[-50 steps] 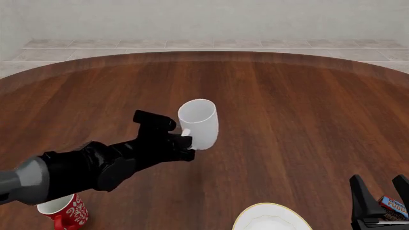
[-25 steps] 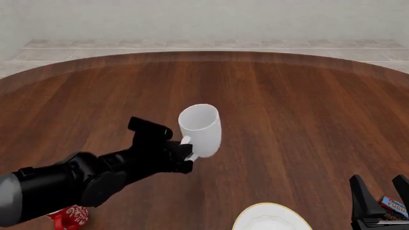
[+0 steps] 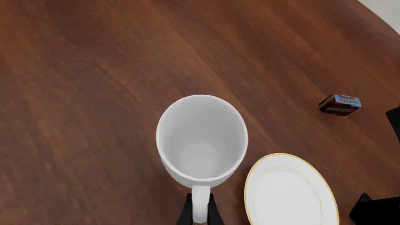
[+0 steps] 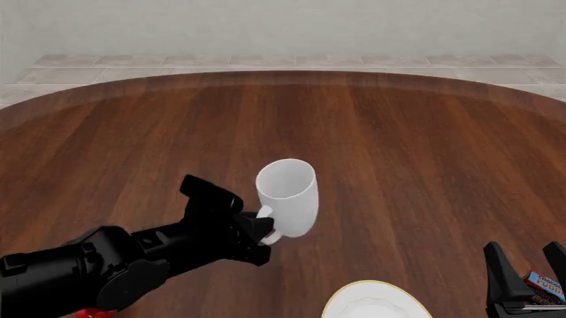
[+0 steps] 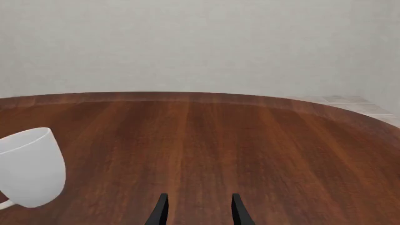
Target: Put the white mug on the plate.
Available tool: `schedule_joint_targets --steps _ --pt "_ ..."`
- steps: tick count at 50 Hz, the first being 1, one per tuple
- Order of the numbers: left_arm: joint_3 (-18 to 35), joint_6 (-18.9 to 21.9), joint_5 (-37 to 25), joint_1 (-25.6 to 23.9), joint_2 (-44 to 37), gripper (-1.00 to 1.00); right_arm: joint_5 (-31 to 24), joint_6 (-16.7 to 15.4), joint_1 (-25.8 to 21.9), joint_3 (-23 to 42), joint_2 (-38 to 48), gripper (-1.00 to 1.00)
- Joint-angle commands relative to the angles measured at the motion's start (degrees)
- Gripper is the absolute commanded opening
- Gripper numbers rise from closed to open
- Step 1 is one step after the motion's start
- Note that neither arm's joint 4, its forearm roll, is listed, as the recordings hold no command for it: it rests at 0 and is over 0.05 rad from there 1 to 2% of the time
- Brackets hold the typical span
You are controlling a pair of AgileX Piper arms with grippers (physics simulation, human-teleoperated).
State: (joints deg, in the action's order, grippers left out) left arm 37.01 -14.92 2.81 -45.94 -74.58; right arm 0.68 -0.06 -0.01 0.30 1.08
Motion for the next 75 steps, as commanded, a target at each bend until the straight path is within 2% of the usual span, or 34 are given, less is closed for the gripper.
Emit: schedule_joint_targets --steps 1,20,30,49,53,75 --pt "-0.62 0.29 -0.59 -2.73 1.43 -1.0 0.01 -0.01 -0.01 0.0 0.02 1.0" --pt "-0.13 -2.54 0.05 -6.41 -0.26 -1.0 0.0 -0.01 0.0 0.0 0.0 1.0" --pt "-0.61 -1.72 1.61 -7.25 -1.46 -1.0 0.0 0.01 0.0 0.0 0.01 1.0" --pt "0.21 -2.67 2.32 -10.38 -2.57 -1.0 0.0 0.02 -0.01 0.0 0.0 1.0" --pt "0.65 -3.31 2.05 -12.43 -3.19 -1.0 -0.01 0.0 0.01 0.0 -0.02 1.0" --pt "1.72 -3.71 2.98 -16.61 -4.46 -1.0 0.0 -0.01 0.0 0.0 0.01 1.0"
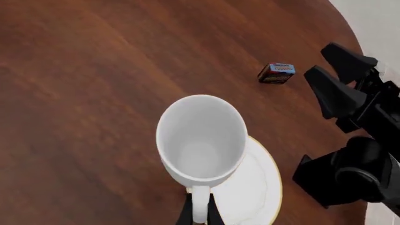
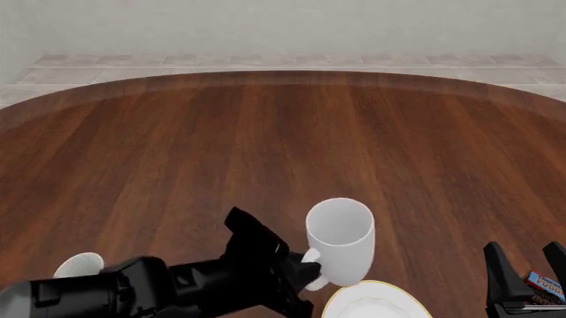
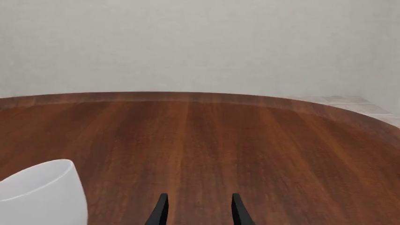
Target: Put the white mug on the plate.
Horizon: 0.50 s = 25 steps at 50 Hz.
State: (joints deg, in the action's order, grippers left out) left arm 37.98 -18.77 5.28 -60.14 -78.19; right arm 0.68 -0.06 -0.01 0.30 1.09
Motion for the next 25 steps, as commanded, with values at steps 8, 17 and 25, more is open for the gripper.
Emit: schedule_joint_targets --steps 8,17,25 --pt "1.83 -0.19 0.52 -5.18 -1.48 -1.0 0.0 0.0 0.0 0.0 0.01 1.0" --pt "2.17 0.19 1.02 -6.5 -2.75 -1.0 0.0 0.0 0.0 0.0 0.01 1.0" --pt "2.41 0.76 1.15 -6.78 -2.77 -1.0 0.0 0.0 -0.01 0.0 0.0 1.0"
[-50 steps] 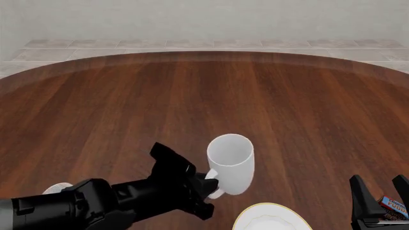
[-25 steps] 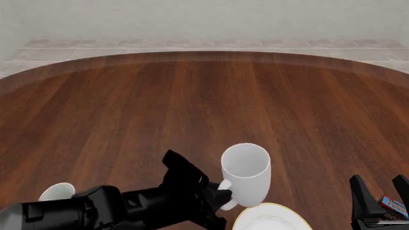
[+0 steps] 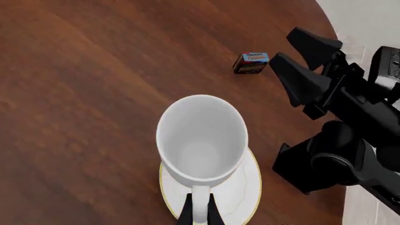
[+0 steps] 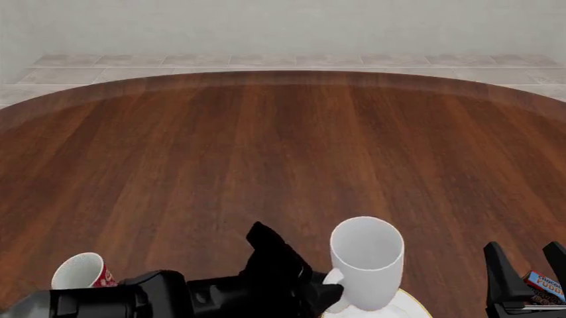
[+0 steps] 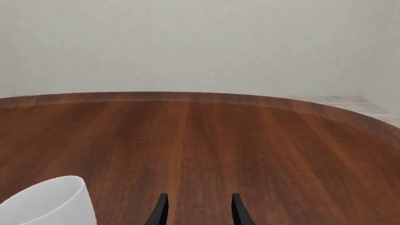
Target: Put the white mug on the plate.
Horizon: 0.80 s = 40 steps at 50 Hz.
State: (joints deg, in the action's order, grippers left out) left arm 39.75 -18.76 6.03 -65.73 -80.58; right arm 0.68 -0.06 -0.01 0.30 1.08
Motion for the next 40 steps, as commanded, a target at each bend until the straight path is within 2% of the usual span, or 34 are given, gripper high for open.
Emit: schedule_joint_targets --steps 1,10,40 --pt "0.59 1.06 0.67 -1.53 -0.47 -1.0 0.0 0.0 0.01 0.0 0.01 1.0" --pt "0.7 1.48 0.04 -2.44 0.62 -1.0 0.0 0.01 0.0 0.0 0.01 1.0" --pt "-1.78 1.91 4.0 -4.76 -0.21 -1.0 -0.01 0.01 -0.01 0.0 -0.02 1.0"
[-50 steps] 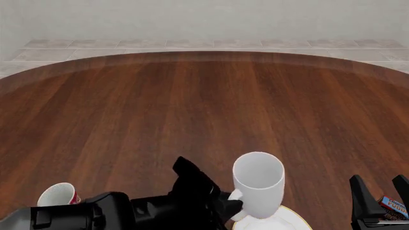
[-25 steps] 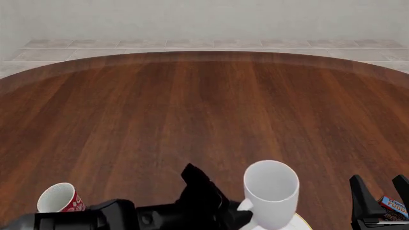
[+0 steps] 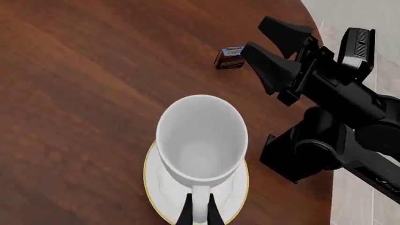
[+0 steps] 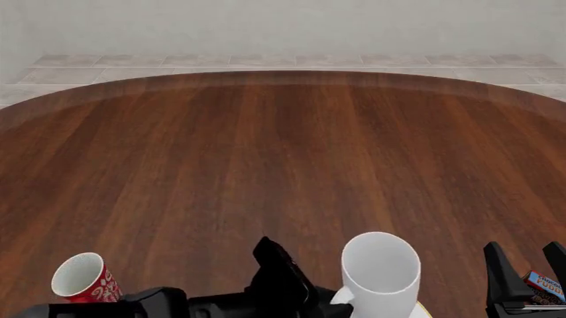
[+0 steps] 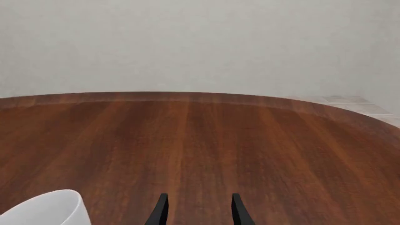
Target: Put the white mug on the plate.
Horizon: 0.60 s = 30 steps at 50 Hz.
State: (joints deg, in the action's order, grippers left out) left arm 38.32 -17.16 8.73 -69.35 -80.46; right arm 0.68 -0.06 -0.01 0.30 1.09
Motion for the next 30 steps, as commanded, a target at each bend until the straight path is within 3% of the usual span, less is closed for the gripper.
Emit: schedule_joint_targets --steps 1,30 --pt "-0.36 0.3 1.36 -1.25 -0.38 -1.0 0.0 -0.01 0.01 0.0 0.0 1.0" --pt "-1.21 0.27 5.14 -2.83 -4.8 -1.0 -0.01 0.01 0.0 0.0 -0.01 1.0"
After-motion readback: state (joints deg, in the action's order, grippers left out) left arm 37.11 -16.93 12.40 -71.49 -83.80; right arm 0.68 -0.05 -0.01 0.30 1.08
